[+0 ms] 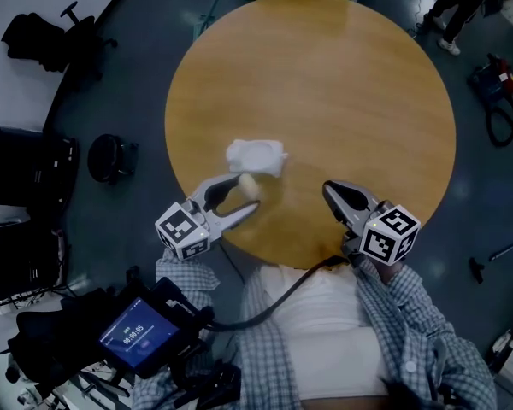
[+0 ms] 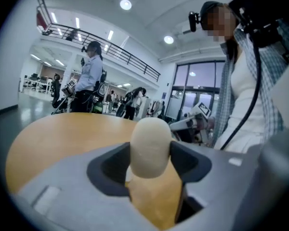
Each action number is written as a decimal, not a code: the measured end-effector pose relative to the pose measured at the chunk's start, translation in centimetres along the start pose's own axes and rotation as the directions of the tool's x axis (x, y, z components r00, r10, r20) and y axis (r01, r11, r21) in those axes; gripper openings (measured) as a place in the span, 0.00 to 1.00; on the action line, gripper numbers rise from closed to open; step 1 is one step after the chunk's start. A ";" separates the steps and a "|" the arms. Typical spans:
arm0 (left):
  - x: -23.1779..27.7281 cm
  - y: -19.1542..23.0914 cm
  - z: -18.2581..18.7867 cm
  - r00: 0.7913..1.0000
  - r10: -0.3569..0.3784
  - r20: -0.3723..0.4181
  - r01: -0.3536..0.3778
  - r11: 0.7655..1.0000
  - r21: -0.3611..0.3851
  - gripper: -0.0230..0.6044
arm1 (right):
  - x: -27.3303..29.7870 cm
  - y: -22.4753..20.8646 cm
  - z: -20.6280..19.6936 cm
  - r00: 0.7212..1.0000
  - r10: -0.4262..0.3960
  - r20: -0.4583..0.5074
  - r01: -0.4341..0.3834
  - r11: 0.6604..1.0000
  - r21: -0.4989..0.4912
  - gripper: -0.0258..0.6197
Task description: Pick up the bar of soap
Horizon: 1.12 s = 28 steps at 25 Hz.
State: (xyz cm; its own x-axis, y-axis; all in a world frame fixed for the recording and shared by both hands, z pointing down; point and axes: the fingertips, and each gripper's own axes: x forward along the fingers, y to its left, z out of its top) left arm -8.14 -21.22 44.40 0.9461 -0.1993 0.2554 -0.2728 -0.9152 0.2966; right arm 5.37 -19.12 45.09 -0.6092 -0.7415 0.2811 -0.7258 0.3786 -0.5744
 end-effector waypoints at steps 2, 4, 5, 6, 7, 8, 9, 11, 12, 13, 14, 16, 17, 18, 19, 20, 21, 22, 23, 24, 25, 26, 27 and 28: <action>-0.8 -1.1 0.7 0.997 0.028 0.071 -0.026 0.999 -0.029 0.45 | 0.0 0.7 0.1 1.000 0.014 0.000 -0.014 1.000 -0.004 0.04; -1.1 -1.4 0.9 0.991 0.055 0.124 -0.049 0.997 -0.053 0.45 | 0.6 0.8 0.2 1.000 0.031 0.000 -0.031 0.999 -0.004 0.04; -1.2 -1.4 0.9 0.987 0.066 0.145 -0.057 0.996 -0.065 0.45 | 0.9 0.7 0.3 0.999 0.040 0.000 -0.040 0.999 -0.003 0.04; -1.2 -1.3 0.9 0.984 0.075 0.162 -0.063 0.995 -0.076 0.45 | 1.2 0.7 0.3 0.999 0.048 0.000 -0.048 0.999 -0.002 0.04; -1.3 -1.2 0.9 0.981 0.083 0.173 -0.069 0.994 -0.084 0.45 | 1.5 0.7 0.3 0.998 0.056 -0.001 -0.056 0.998 -0.002 0.04; -1.4 -1.0 0.8 0.980 0.089 0.178 -0.074 0.993 -0.088 0.45 | 1.7 0.7 0.4 0.998 0.064 -0.001 -0.064 0.998 0.000 0.04; -1.5 -0.9 0.7 0.979 0.095 0.179 -0.080 0.993 -0.091 0.45 | 1.9 0.7 0.4 0.998 0.071 -0.001 -0.071 0.998 0.002 0.04; -1.6 -0.7 0.5 0.978 0.106 0.182 -0.089 0.991 -0.097 0.45 | 2.2 0.9 0.4 0.997 0.080 -0.001 -0.080 0.997 0.000 0.04; -1.8 -0.7 0.4 0.977 0.112 0.183 -0.094 0.990 -0.101 0.45 | 2.3 0.9 0.3 0.997 0.083 -0.003 -0.083 0.997 -0.004 0.04; -1.8 -0.6 0.3 0.976 0.117 0.184 -0.099 0.990 -0.104 0.45 | 2.4 1.0 0.2 0.996 0.086 -0.006 -0.086 0.996 -0.008 0.04; -1.9 -0.6 0.2 0.976 0.122 0.183 -0.104 0.989 -0.106 0.45 | 2.4 1.1 0.2 0.996 0.089 -0.009 -0.089 0.996 -0.014 0.04; -1.9 -0.7 -0.1 0.976 0.125 0.179 -0.106 0.988 -0.109 0.45 | 2.5 1.3 0.1 0.996 0.092 -0.014 -0.092 0.995 -0.024 0.04; -1.8 -0.8 -0.2 0.976 0.124 0.177 -0.105 0.988 -0.110 0.45 | 2.5 1.4 0.0 0.996 0.093 -0.016 -0.093 0.995 -0.028 0.04; -1.8 -0.9 -0.2 0.977 0.122 0.177 -0.104 0.988 -0.111 0.45 | 2.5 1.4 0.0 0.995 0.093 -0.017 -0.094 0.995 -0.031 0.04; -1.7 -1.0 -0.3 0.977 0.121 0.178 -0.102 0.988 -0.112 0.45 | 2.5 1.4 0.0 0.995 0.094 -0.019 -0.095 0.995 -0.035 0.04; -1.6 -1.0 -0.2 0.976 0.120 0.180 -0.100 0.989 -0.113 0.45 | 2.5 1.5 0.1 0.995 0.095 -0.020 -0.095 0.995 -0.038 0.04; -1.6 -1.0 -0.2 0.976 0.119 0.181 -0.099 0.989 -0.114 0.45 | 2.5 1.5 0.1 0.995 0.095 -0.020 -0.096 0.995 -0.040 0.04; -1.6 -1.0 -0.2 0.976 0.118 0.181 -0.099 0.988 -0.115 0.45 | 2.5 1.5 0.1 0.995 0.094 -0.020 -0.095 0.995 -0.042 0.04; -1.5 -1.0 -0.3 0.976 0.118 0.180 -0.098 0.988 -0.116 0.45 | 2.4 1.5 0.1 0.995 0.093 -0.020 -0.094 0.995 -0.043 0.04; -1.5 -1.0 -0.4 0.977 0.117 0.179 -0.098 0.988 -0.116 0.45 | 2.4 1.5 0.0 0.995 0.093 -0.020 -0.093 0.995 -0.043 0.04; -1.5 -1.1 -0.4 0.977 0.117 0.177 -0.097 0.988 -0.116 0.45 | 2.4 1.5 0.0 0.996 0.092 -0.021 -0.093 0.995 -0.043 0.04; -1.4 -1.1 -0.4 0.978 0.117 0.175 -0.097 0.988 -0.117 0.45 | 2.3 1.5 0.0 0.996 0.092 -0.022 -0.093 0.995 -0.042 0.04; -1.4 -1.0 -0.4 0.978 0.117 0.174 -0.097 0.988 -0.117 0.45 | 2.3 1.5 0.1 0.996 0.092 -0.022 -0.093 0.995 -0.041 0.04; -1.4 -1.0 -0.4 0.978 0.118 0.174 -0.098 0.988 -0.117 0.45 | 2.3 1.5 0.1 0.995 0.092 -0.022 -0.093 0.995 -0.040 0.04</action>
State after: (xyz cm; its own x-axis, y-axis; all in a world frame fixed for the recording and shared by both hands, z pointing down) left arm -9.26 -19.88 44.14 0.9231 -0.3638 0.1247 -0.3832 -0.8438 0.3757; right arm 2.91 -20.30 44.82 -0.6806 -0.6908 0.2442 -0.6782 0.4680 -0.5666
